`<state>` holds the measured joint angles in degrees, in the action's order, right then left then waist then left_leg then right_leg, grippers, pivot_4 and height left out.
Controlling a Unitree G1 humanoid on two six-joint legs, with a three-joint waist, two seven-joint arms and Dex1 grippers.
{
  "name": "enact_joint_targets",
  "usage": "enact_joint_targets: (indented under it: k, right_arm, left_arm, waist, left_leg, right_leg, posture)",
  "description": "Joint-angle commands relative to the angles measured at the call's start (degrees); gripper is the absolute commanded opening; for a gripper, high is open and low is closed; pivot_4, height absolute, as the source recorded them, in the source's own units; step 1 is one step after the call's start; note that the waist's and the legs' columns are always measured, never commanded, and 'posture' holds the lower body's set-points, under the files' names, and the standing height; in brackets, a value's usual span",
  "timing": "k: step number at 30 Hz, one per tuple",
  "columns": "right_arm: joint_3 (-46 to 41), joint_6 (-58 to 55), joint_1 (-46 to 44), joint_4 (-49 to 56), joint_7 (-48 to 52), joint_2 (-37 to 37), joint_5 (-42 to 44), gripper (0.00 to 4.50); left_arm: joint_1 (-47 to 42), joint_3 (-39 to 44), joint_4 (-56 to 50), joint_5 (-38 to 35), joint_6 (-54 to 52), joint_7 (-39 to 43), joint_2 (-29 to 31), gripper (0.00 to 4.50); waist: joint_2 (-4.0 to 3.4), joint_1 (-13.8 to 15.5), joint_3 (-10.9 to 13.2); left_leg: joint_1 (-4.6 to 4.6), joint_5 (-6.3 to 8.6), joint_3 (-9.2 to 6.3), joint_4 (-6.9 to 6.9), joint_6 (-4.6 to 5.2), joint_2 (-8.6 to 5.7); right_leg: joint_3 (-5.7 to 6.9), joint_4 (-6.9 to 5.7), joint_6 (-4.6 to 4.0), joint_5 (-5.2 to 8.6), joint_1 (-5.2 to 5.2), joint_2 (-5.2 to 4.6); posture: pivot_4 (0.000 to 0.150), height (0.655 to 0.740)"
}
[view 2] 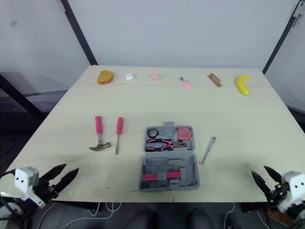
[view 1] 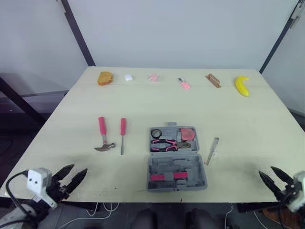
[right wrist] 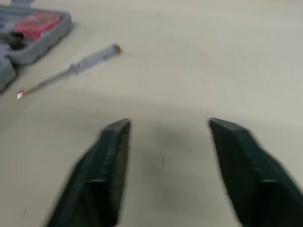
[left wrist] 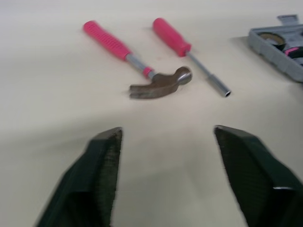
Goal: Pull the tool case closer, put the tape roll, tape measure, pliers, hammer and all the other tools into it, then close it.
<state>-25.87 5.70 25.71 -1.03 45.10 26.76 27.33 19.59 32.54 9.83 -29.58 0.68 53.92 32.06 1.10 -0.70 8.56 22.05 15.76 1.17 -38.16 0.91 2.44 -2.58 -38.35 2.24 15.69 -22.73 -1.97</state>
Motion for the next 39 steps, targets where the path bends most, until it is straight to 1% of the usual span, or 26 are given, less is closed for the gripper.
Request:
enact_joint_targets:
  k: [1, 2, 7, 12, 14, 18, 24, 28, 31, 39]
  right_arm:
    - [-4.2, 1.6, 2.6, 0.9, 0.0, -0.5, 2.0, 4.19]
    - [-5.2, 1.8, 3.2, 0.1, -0.1, -0.7, 2.4, 4.42]
    - [-7.8, 0.9, 2.9, -1.4, -1.6, -1.5, 4.4, 4.42]
    - [-6.9, 0.7, 1.3, -1.8, -1.3, -0.7, 3.4, 4.42]
    - [-5.8, 0.2, 0.6, -0.5, -1.3, -1.0, 3.2, 4.42]
    - [-2.5, -1.7, -0.6, 3.4, -2.0, -1.4, 2.2, 4.42]
    - [4.8, -7.7, -5.2, 10.6, -8.2, -3.7, 0.2, 4.42]
    - [12.3, -12.1, -10.2, 13.2, -13.9, -5.8, -5.4, 4.42]
    - [16.0, -14.2, -13.8, 13.3, -18.2, -7.6, -9.0, 4.42]
    - [21.3, -17.4, -21.3, 9.7, -27.1, -13.0, -15.5, 4.42]
  left_arm:
    - [2.4, 3.2, -0.3, -1.1, 1.9, -0.9, -0.9, 4.47]
    - [3.2, 3.9, -0.2, -1.2, 2.0, -1.4, -1.3, 4.50]
    - [4.6, 4.4, -0.7, -1.2, 2.6, -2.1, -2.5, 4.50]
    - [3.4, 3.3, -1.8, -1.0, 2.6, -1.7, -2.1, 4.50]
    - [2.9, 2.3, -2.4, -0.4, 2.9, -0.2, -1.2, 4.50]
    - [2.0, 0.3, -4.1, 0.1, 3.5, 2.7, 0.8, 4.50]
    - [-1.1, -4.9, -9.4, 0.1, 2.3, 8.1, 4.9, 4.50]
    - [-4.9, -10.1, -12.7, -0.5, 1.6, 13.9, 8.6, 4.50]
    - [-7.4, -12.6, -14.1, -2.0, 0.4, 17.3, 9.9, 4.50]
    - [-16.2, -17.9, -19.0, -3.1, -3.6, 20.0, 12.0, 4.50]
  waist:
    - [0.01, 0.0, 0.0]
    - [0.00, 0.0, 0.0]
    - [0.05, -0.1, 0.0]
    - [0.04, -0.1, 0.0]
    - [0.04, -0.1, 0.0]
    - [0.03, -0.1, 0.0]
    - [0.01, 0.0, 0.0]
    - [0.01, -0.1, 0.0]
    - [-0.02, -0.1, 0.0]
    - [-0.03, -0.1, 0.0]
  left_leg:
    - [-0.03, 0.00, 0.02, 0.00, 0.00, 0.01]
    - [-0.07, 0.00, 0.06, 0.00, 0.00, 0.02]
    - [0.00, 0.01, 0.10, 0.12, 0.00, 0.04]
    - [-0.02, 0.01, 0.10, 0.12, 0.00, 0.04]
    - [0.00, 0.01, 0.10, 0.12, 0.00, 0.03]
    - [0.01, 0.01, 0.10, 0.12, 0.00, 0.03]
    - [0.01, 0.01, 0.10, 0.12, 0.00, 0.04]
    - [0.04, 0.01, 0.09, 0.12, 0.00, 0.03]
    - [0.05, 0.01, 0.07, 0.12, 0.00, 0.02]
    - [0.14, 0.00, -0.03, 0.10, 0.00, -0.10]
  right_leg:
    - [-0.02, 0.00, 0.00, 0.00, 0.03, -0.01]
    - [-0.05, 0.00, 0.00, 0.01, 0.04, -0.02]
    - [-0.05, 0.30, 0.01, 0.00, 0.04, -0.02]
    - [-0.05, 0.30, 0.00, -0.01, 0.04, -0.02]
    - [-0.05, 0.30, 0.00, -0.01, 0.04, -0.02]
    - [-0.05, 0.30, -0.01, -0.01, 0.04, 0.00]
    - [-0.05, 0.29, -0.02, -0.02, 0.04, -0.01]
    - [-0.03, 0.29, -0.02, -0.03, 0.03, 0.01]
    - [-0.01, 0.29, -0.02, -0.03, 0.02, 0.03]
    - [0.06, 0.30, 0.20, -0.15, 0.00, 0.08]
  posture:
    - [0.150, 0.7400]
    - [0.150, 0.7400]
    - [0.150, 0.7400]
    - [0.150, 0.7400]
    - [0.150, 0.7400]
    - [0.150, 0.7400]
    - [0.150, 0.7400]
    - [0.150, 0.7400]
    - [0.150, 0.7400]
    - [0.150, 0.7400]
